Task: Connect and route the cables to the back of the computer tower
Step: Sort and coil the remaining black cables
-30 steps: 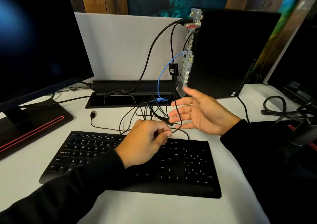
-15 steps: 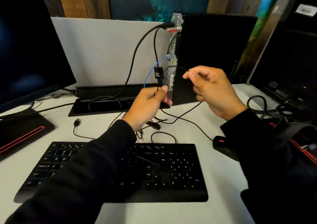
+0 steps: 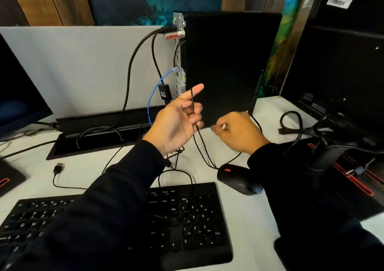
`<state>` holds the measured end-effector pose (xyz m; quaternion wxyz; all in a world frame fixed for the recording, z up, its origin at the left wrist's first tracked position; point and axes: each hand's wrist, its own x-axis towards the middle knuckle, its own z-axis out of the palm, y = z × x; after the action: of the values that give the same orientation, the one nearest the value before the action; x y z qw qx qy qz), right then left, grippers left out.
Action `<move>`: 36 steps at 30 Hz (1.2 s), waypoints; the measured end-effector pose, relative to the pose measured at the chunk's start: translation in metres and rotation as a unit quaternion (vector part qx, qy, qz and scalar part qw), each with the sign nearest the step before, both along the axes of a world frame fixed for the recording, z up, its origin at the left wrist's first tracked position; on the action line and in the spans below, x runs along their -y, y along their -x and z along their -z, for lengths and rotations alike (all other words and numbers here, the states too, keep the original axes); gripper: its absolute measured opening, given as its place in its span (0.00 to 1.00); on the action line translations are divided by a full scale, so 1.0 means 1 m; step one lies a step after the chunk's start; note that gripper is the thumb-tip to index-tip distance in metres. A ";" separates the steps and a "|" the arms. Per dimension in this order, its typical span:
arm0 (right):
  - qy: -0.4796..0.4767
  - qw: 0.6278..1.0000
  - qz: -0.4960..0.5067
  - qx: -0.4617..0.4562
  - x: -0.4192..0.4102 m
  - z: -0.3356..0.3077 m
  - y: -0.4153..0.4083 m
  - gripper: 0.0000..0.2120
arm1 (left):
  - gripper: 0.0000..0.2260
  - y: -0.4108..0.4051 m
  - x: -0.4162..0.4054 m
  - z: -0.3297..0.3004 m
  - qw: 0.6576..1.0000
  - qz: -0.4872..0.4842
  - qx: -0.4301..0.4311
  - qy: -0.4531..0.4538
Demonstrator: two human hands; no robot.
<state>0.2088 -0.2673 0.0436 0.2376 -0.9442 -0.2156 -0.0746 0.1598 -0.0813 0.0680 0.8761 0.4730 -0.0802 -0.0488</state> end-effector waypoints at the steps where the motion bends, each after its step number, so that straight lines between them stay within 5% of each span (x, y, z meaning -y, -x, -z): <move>1: 0.034 0.998 -0.043 -0.024 -0.004 -0.003 0.004 0.11 | 0.21 -0.004 0.004 0.000 1.000 -0.017 0.000 -0.022; 5: 0.070 0.987 -0.141 -0.041 -0.010 -0.022 0.019 0.10 | 0.19 -0.017 0.018 0.007 0.973 -0.110 0.006 -0.203; 9: 0.013 0.993 -0.109 0.037 -0.010 -0.042 0.023 0.10 | 0.14 -0.018 0.026 0.013 0.917 -0.180 0.061 -0.350; 13: -0.125 0.989 -0.063 0.042 -0.006 -0.055 0.030 0.08 | 0.14 -0.012 0.039 0.009 0.940 -0.115 0.021 -0.322; 16: -0.169 0.975 -0.131 -0.068 -0.002 -0.059 0.031 0.05 | 0.15 -0.013 0.036 0.002 0.958 -0.038 -0.050 -0.280; 19: -0.171 0.973 -0.136 -0.076 -0.002 -0.053 0.028 0.08 | 0.16 -0.009 0.029 -0.006 0.941 0.042 -0.099 -0.322; 23: -0.215 0.961 -0.134 -0.114 -0.001 -0.043 0.024 0.13 | 0.33 -0.002 0.030 -0.005 0.915 0.107 -0.105 -0.373; 27: -0.221 0.975 0.007 -0.037 0.000 -0.032 0.010 0.12 | 0.19 0.000 0.034 0.002 0.928 0.016 0.006 -0.372; 29: -0.274 0.960 0.066 -0.010 0.007 -0.031 0.006 0.12 | 0.13 0.008 0.036 0.008 0.871 -0.068 0.156 -0.461; 31: -0.308 0.948 0.079 0.004 0.013 -0.033 0.003 0.14 | 0.09 0.015 0.036 0.013 0.758 -0.148 0.303 -0.558; 33: -0.346 0.937 0.036 -0.017 0.013 -0.035 0.004 0.16 | 0.09 0.015 0.030 0.011 0.706 -0.222 0.350 -0.574; 34: -0.367 0.929 0.000 -0.045 0.012 -0.036 0.005 0.18 | 0.10 0.012 0.028 0.009 0.721 -0.238 0.328 -0.561; 36: -0.381 0.916 -0.051 -0.113 0.011 -0.038 0.009 0.21 | 0.15 0.003 0.023 0.002 0.825 -0.216 0.233 -0.467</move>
<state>0.1999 -0.2782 0.0812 0.6055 -0.7721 -0.1905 -0.0312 0.1568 -0.1040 0.0661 0.4939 0.8282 -0.1451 0.2217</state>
